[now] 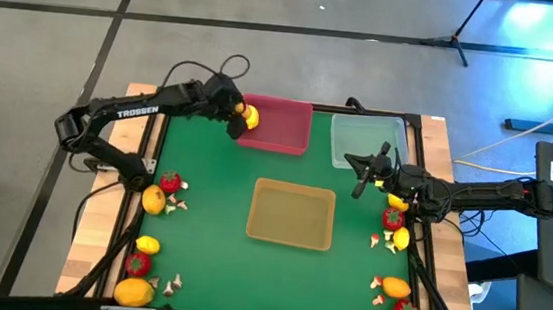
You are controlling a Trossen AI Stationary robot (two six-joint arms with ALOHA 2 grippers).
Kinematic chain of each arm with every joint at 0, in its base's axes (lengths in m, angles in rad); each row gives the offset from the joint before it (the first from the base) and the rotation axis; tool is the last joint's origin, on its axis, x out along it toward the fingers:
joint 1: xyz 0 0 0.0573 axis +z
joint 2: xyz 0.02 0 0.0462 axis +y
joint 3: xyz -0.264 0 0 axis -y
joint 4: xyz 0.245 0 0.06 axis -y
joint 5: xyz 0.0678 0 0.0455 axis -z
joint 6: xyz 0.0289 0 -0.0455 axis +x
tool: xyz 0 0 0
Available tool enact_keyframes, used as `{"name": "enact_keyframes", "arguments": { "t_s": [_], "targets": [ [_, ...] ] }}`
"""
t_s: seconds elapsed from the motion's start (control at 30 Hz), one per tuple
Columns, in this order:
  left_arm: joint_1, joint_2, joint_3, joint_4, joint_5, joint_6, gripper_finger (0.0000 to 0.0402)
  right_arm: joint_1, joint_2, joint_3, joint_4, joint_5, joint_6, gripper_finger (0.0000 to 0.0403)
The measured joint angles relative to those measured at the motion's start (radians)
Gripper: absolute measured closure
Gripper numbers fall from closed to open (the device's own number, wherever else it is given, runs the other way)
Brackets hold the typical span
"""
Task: Sort produce into baskets
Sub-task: Put the yellow lemon into the red bin
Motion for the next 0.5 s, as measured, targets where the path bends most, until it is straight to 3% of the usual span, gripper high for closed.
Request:
{"name": "enact_keyframes", "arguments": {
  "t_s": [0.5],
  "targets": [
    [-0.036, 0.171, 0.0, 0.083, -0.002, 0.052, 0.0174, 0.0, 0.0, 0.0, -0.004, 0.0, 0.016, 0.0393]
  ]
}}
